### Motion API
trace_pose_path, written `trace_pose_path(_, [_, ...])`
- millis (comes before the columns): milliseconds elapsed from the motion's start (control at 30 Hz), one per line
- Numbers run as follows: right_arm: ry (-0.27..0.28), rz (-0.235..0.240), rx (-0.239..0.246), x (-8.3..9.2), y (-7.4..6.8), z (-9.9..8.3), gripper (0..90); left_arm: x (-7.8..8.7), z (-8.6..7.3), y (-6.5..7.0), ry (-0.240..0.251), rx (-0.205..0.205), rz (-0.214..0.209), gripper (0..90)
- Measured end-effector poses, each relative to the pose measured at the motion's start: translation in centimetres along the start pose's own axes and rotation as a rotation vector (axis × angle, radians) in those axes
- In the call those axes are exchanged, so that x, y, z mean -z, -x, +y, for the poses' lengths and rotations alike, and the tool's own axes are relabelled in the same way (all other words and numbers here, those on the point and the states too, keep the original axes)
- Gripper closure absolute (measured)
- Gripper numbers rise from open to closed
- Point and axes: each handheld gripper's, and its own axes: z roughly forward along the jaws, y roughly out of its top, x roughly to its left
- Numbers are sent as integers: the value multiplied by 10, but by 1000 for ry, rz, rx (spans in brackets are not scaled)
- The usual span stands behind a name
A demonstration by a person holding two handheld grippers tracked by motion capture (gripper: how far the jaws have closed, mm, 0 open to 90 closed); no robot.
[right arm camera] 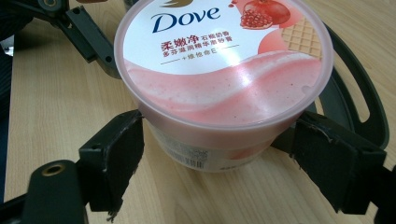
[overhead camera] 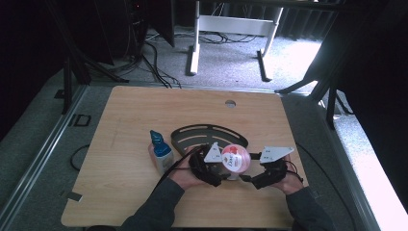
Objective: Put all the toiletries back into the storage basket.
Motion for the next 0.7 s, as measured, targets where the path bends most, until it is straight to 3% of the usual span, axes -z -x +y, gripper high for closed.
trace_pose_path(700, [-4,16,3,-5,23,12,157,-3,5,-13,34,29,45,196])
